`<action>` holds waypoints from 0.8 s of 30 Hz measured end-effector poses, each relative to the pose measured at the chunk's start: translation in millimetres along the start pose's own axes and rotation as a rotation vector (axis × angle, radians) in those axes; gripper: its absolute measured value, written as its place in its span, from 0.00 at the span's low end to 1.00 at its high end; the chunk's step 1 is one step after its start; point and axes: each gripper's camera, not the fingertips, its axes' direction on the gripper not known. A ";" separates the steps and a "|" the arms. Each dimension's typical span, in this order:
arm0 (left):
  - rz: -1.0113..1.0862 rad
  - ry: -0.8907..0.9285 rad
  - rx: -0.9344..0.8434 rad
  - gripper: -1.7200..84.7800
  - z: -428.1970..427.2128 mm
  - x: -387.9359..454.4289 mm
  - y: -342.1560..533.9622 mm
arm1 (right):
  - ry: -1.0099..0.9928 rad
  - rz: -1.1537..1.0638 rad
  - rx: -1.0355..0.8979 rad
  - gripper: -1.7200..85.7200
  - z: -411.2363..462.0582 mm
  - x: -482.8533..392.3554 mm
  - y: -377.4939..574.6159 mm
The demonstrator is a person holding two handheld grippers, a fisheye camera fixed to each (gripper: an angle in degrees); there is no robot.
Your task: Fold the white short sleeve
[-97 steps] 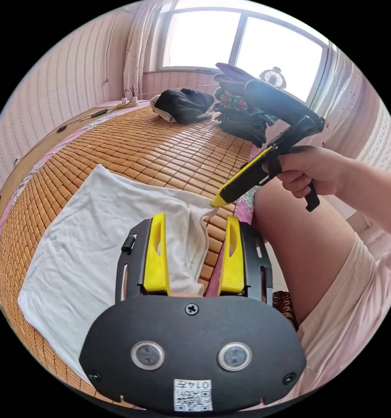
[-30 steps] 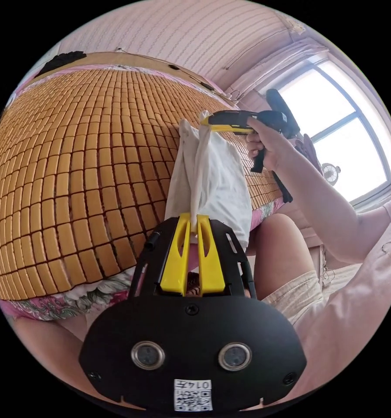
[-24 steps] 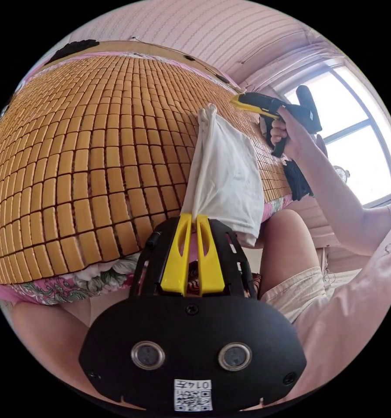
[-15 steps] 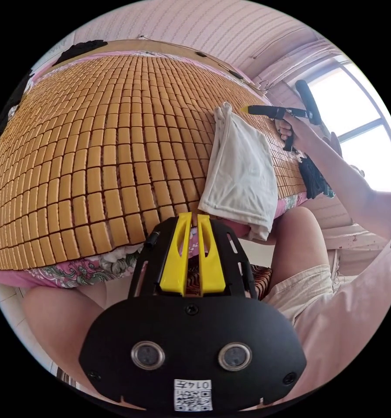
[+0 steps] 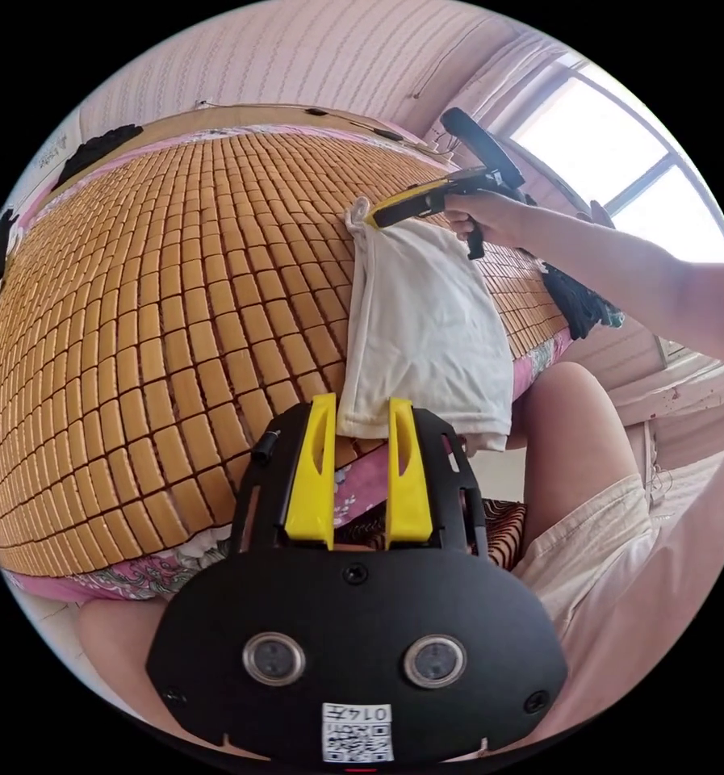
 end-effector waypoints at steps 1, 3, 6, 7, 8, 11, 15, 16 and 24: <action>0.011 -0.008 0.001 0.13 -0.8 3.1 0.4 | -0.041 0.003 0.004 0.09 1.3 1.0 1.5; 0.025 -0.039 -0.010 0.11 -2.1 7.6 0.1 | -0.050 0.014 0.003 0.07 0.7 1.1 3.2; 0.018 -0.043 -0.005 0.08 -5.5 8.2 1.3 | 0.032 -0.043 0.140 0.06 -19.0 -16.1 20.1; 0.024 -0.021 0.004 0.06 -8.1 8.2 2.6 | 0.042 -0.045 0.208 0.05 -31.0 -21.8 30.4; 0.030 0.003 0.007 0.05 -9.1 8.7 3.4 | 0.029 -0.032 0.267 0.05 -43.6 -25.1 41.5; 0.068 -0.024 0.024 0.02 -12.6 16.7 9.9 | 0.006 -0.014 0.400 0.05 -78.5 -36.5 72.8; 0.120 -0.008 0.102 0.01 -33.9 24.9 15.6 | 0.055 0.010 0.496 0.05 -116.6 -54.0 110.3; 0.148 0.007 0.133 0.01 -44.7 27.8 15.8 | 0.073 0.030 0.525 0.05 -127.6 -57.6 122.4; 0.362 0.070 0.296 0.01 -128.6 68.7 -22.9 | 0.244 0.222 0.736 0.05 -181.5 -50.4 187.9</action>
